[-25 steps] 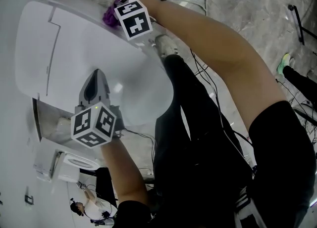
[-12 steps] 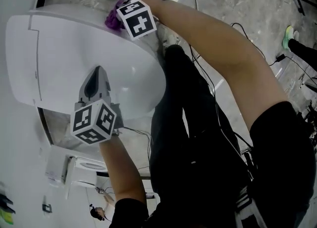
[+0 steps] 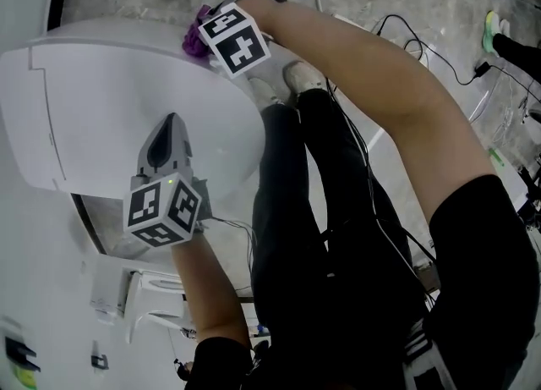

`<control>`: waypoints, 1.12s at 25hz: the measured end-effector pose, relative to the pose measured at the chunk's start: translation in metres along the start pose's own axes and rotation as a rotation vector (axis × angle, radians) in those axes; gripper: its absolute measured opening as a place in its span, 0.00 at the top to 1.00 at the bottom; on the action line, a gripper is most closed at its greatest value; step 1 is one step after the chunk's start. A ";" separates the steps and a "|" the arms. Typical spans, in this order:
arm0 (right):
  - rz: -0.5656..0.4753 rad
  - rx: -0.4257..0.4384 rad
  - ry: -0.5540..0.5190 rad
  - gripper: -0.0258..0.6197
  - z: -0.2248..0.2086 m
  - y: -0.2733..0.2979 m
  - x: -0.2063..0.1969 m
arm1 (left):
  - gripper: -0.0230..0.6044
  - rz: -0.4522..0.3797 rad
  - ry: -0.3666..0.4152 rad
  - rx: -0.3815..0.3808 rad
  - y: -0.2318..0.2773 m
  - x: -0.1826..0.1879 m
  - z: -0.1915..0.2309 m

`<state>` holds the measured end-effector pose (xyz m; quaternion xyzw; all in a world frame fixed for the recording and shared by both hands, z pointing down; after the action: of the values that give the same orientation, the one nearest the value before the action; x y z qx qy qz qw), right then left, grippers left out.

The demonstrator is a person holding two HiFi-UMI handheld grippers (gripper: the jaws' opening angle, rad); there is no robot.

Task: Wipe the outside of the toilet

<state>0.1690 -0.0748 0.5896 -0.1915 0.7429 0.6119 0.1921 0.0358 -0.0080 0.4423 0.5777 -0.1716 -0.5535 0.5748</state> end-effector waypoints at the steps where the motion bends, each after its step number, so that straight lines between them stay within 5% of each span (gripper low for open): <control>1: 0.000 -0.001 0.000 0.84 0.004 -0.001 -0.002 | 0.95 0.006 0.005 -0.003 0.001 -0.003 -0.004; 11: -0.033 -0.050 -0.003 0.84 0.067 -0.011 -0.028 | 0.95 -0.001 -0.006 0.025 0.002 -0.025 -0.056; 25: -0.138 -0.141 0.178 0.84 0.120 -0.014 -0.055 | 0.95 -0.057 -0.221 0.146 -0.003 -0.092 -0.132; 28: -0.108 -0.162 0.130 0.84 0.138 -0.013 -0.053 | 0.95 -0.060 -0.268 0.174 -0.016 -0.116 -0.137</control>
<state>0.2282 0.0607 0.5821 -0.2854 0.6905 0.6450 0.1600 0.1055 0.1584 0.4424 0.5511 -0.2771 -0.6256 0.4777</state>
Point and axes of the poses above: the fingertips, and each gripper's own axes: y forward along the fingers, z to its left, x out of its top, the point moved 7 cm from there along -y, backward along the fingers, and after that the axes turned 4 degrees about y, right-handed, at the moved point
